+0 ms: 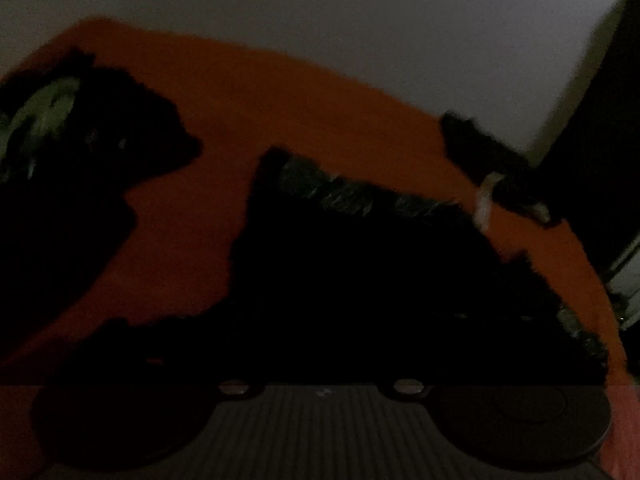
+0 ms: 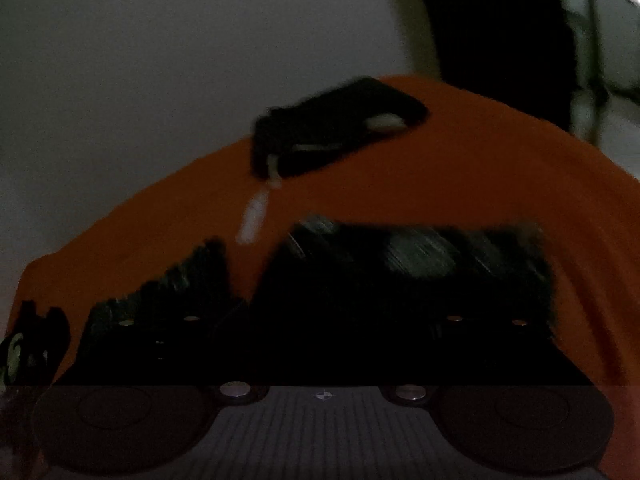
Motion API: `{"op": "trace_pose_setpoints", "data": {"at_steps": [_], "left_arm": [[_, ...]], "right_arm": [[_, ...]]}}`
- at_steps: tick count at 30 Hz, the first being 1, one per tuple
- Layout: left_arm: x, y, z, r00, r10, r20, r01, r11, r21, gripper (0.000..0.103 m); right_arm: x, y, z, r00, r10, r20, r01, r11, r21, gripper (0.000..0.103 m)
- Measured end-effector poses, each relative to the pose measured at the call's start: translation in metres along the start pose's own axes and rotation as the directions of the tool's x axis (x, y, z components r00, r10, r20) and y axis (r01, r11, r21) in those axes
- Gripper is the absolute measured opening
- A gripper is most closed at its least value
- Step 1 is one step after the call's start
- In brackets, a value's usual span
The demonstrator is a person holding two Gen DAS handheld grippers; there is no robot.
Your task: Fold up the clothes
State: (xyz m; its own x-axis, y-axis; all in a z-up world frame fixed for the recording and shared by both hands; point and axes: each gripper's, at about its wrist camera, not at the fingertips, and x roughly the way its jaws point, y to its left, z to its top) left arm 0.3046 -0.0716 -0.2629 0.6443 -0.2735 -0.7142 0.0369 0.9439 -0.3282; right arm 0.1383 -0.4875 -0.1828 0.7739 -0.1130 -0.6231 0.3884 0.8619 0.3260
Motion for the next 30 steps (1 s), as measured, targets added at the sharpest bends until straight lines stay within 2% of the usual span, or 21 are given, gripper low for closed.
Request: {"op": "trace_pose_setpoints", "data": {"at_steps": [2,6,11,17,20,22,24,27,30], "left_arm": [[0.011,-0.002,-0.006,0.999,0.027,-0.032,-0.027,1.000,0.001,0.087],[-0.006,-0.038,-0.019,0.997,0.074,-0.011,-0.072,0.988,0.139,0.087],[-0.057,-0.084,-0.057,0.999,0.050,0.017,-0.053,0.957,0.286,0.087],[-0.086,-0.127,-0.131,0.996,0.054,-0.066,-0.020,0.904,0.427,0.087],[-0.096,-0.154,-0.162,0.992,0.056,-0.109,0.004,0.873,0.488,0.085],[-0.104,-0.176,-0.178,0.990,0.032,-0.136,0.043,0.855,0.516,0.085],[-0.107,-0.195,-0.197,0.990,0.031,-0.136,0.054,0.814,0.579,0.085],[-0.110,-0.222,-0.226,0.991,0.037,-0.126,0.058,0.734,0.676,0.085],[-0.114,-0.249,-0.255,0.992,0.042,-0.115,0.061,0.643,0.763,0.085]], "right_arm": [[-0.030,-0.021,-0.026,1.000,-0.006,-0.005,0.007,0.999,0.044,0.082],[-0.076,-0.052,-0.068,0.998,0.005,0.062,-0.014,0.990,0.144,0.082],[-0.102,-0.068,-0.097,0.995,0.013,0.101,-0.034,0.979,0.203,0.082],[-0.131,-0.085,-0.111,0.991,-0.010,0.136,-0.027,0.963,0.268,0.082],[-0.142,-0.100,-0.122,0.992,-0.033,0.125,-0.007,0.951,0.309,0.082],[-0.142,-0.119,-0.133,0.995,-0.003,0.100,-0.039,0.912,0.409,0.082],[-0.137,-0.138,-0.139,0.997,0.018,0.072,-0.052,0.858,0.511,0.082],[-0.132,-0.153,-0.139,0.997,-0.019,0.071,-0.023,0.844,0.537,0.082],[-0.127,-0.167,-0.136,0.996,-0.036,0.085,-0.022,0.806,0.592,0.082]]}}
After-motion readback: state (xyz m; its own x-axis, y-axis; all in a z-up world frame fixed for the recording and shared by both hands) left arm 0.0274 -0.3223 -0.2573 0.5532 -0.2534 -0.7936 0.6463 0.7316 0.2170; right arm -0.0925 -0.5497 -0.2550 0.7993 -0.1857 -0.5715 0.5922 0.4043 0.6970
